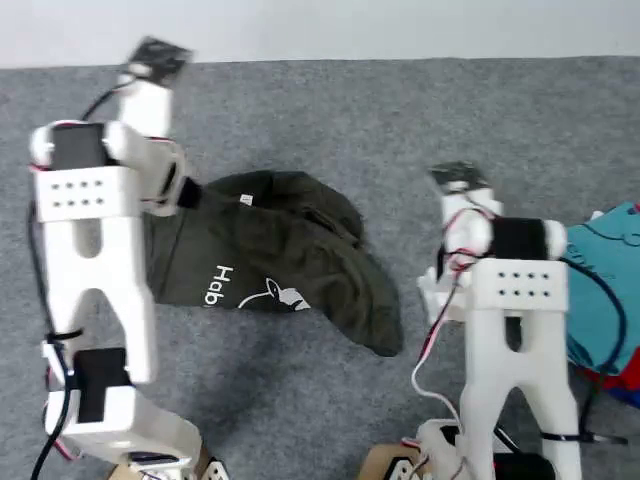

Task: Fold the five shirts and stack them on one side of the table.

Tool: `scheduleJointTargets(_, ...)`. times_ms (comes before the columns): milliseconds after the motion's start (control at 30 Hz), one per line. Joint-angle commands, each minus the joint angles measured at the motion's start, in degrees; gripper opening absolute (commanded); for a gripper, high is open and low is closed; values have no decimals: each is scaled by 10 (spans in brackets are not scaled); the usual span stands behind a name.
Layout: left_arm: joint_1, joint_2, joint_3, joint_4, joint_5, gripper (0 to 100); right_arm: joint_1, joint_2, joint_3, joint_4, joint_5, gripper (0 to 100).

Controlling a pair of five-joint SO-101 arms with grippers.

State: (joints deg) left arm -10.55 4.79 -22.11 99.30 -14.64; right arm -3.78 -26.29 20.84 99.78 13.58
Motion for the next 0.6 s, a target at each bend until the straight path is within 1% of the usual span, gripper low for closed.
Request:
scheduleJointTargets(0,-75,-1,1,3,-4,228,-85,14,-38,-12,2,127)
scheduleJointTargets(133,-139,3,2,3,-4,228,-151,95,-68,-22,4,129)
scheduleJointTargets(300,-187,4,3,3,-4,228,-231,224,-160,-22,7,132)
scheduleJointTargets(367,-201,4,3,3,-5,228,-260,269,-206,-11,9,156)
scheduleJointTargets(467,-218,5,3,2,-6,228,-305,335,-283,21,43,221)
scheduleJointTargets(567,-235,5,4,-3,-19,228,-333,385,-339,25,70,235)
